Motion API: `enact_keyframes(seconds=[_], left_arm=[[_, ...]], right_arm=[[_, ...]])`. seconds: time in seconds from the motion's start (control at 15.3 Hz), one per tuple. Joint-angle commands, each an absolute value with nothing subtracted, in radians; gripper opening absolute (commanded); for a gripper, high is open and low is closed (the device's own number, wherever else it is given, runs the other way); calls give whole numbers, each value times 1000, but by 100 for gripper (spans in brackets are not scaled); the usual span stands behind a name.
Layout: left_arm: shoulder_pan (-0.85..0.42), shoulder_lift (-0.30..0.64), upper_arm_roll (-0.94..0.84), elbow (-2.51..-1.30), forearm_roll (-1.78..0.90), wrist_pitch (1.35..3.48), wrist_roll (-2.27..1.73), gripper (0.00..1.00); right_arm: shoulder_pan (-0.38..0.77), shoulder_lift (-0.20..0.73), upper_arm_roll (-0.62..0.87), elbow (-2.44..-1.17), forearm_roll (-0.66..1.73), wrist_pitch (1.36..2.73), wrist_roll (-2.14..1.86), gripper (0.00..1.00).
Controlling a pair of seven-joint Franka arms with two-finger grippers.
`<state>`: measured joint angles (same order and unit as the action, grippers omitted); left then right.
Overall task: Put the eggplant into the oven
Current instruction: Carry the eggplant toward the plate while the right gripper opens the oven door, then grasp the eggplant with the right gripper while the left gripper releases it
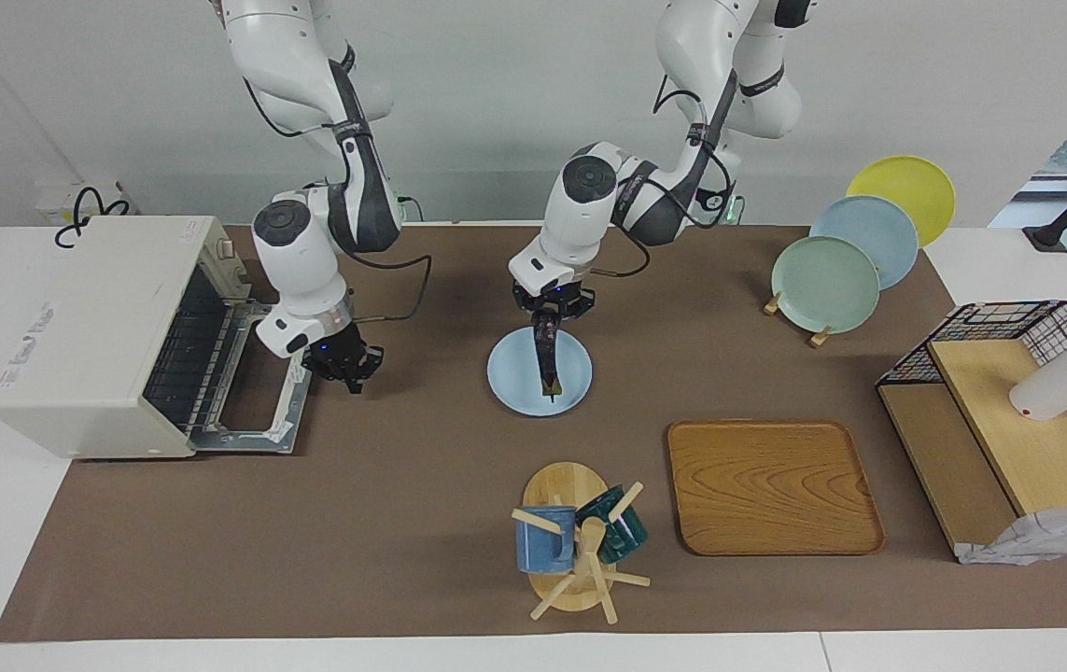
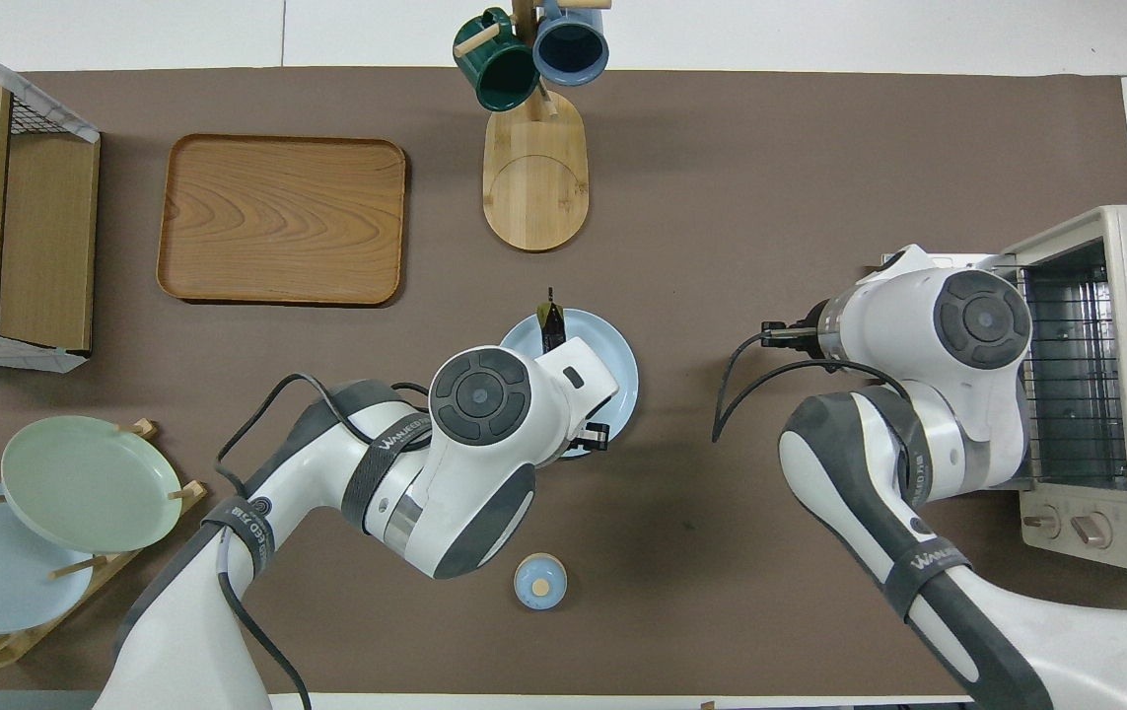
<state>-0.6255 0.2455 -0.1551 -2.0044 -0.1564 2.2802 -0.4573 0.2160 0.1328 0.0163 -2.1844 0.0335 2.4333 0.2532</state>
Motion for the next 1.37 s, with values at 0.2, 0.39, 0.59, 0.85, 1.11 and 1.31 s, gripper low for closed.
enact_keyframes(seconds=[0.2, 0.39, 0.59, 0.85, 1.11, 1.31], left_arm=[[-640, 249, -135, -2014, -175, 2310, -443, 100], [-575, 197, -135, -1997, -175, 2231, -437, 100], [-471, 144, -135, -1948, -175, 2114, -401, 100], [-280, 132, -126, -1806, -175, 1916, -243, 100], [-85, 123, -124, -1738, -164, 1819, -60, 100], [-17, 89, -124, -1726, -109, 1778, -49, 100]], right_arm=[[278, 169, 11, -2008, 51, 2240, 290, 44], [287, 169, 11, -2006, 49, 2238, 290, 44], [342, 167, 14, -1997, 43, 2235, 311, 43], [497, 215, 14, -1828, 32, 2159, 555, 41], [650, 354, 12, -1593, 25, 2117, 806, 37], [753, 513, 12, -1477, -81, 2141, 980, 36]])
